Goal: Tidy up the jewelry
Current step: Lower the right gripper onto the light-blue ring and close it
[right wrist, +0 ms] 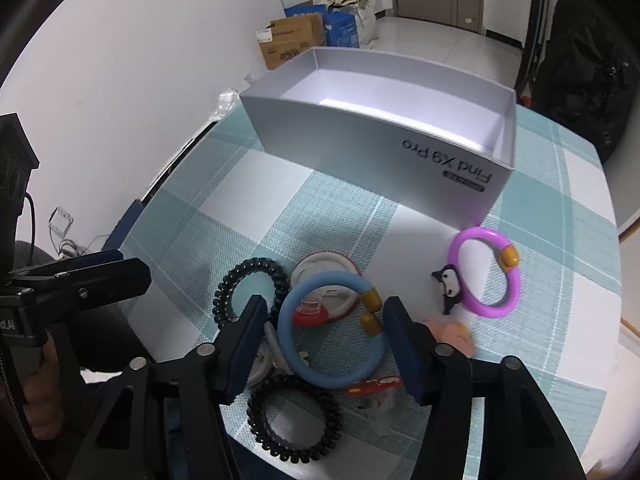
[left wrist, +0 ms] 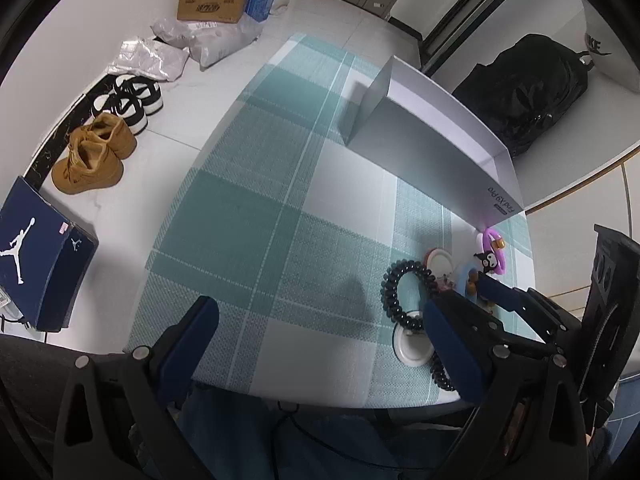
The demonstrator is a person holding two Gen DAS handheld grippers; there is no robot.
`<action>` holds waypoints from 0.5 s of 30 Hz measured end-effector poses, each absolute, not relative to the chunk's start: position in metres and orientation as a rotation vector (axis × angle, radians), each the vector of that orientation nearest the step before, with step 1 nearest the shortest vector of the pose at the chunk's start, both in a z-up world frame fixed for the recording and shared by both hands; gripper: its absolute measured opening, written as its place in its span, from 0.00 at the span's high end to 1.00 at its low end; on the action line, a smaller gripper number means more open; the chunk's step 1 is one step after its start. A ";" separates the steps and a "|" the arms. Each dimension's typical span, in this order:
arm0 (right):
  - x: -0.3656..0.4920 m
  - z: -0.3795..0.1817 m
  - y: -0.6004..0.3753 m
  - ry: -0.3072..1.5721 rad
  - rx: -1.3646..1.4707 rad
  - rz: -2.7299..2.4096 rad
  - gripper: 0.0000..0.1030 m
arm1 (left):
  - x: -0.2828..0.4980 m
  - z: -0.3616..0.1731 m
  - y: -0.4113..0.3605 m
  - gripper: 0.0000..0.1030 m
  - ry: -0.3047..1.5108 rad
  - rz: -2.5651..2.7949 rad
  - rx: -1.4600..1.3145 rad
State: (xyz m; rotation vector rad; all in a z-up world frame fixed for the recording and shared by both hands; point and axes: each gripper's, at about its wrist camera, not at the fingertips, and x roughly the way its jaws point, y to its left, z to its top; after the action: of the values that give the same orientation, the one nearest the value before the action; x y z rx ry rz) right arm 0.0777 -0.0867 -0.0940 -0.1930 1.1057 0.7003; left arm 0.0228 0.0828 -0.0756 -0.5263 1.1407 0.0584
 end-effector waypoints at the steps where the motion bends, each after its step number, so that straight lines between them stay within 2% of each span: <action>1: 0.078 -0.094 -0.087 1.102 -0.196 0.699 0.43 | 0.023 -0.076 0.082 0.03 1.148 0.057 -0.526; 7: 0.083 -0.089 -0.097 1.088 -0.145 0.699 0.45 | 0.022 -0.077 0.079 0.03 1.164 0.032 -0.512; 15: 0.081 -0.049 -0.148 0.984 0.079 0.710 0.45 | 0.029 -0.077 0.051 0.03 1.178 -0.057 -0.400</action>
State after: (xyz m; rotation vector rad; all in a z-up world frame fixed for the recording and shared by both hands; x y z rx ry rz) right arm 0.0811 -0.1477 -0.0492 0.0791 0.9836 0.7098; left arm 0.0295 0.0508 -0.0768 -0.3996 1.1779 -0.0570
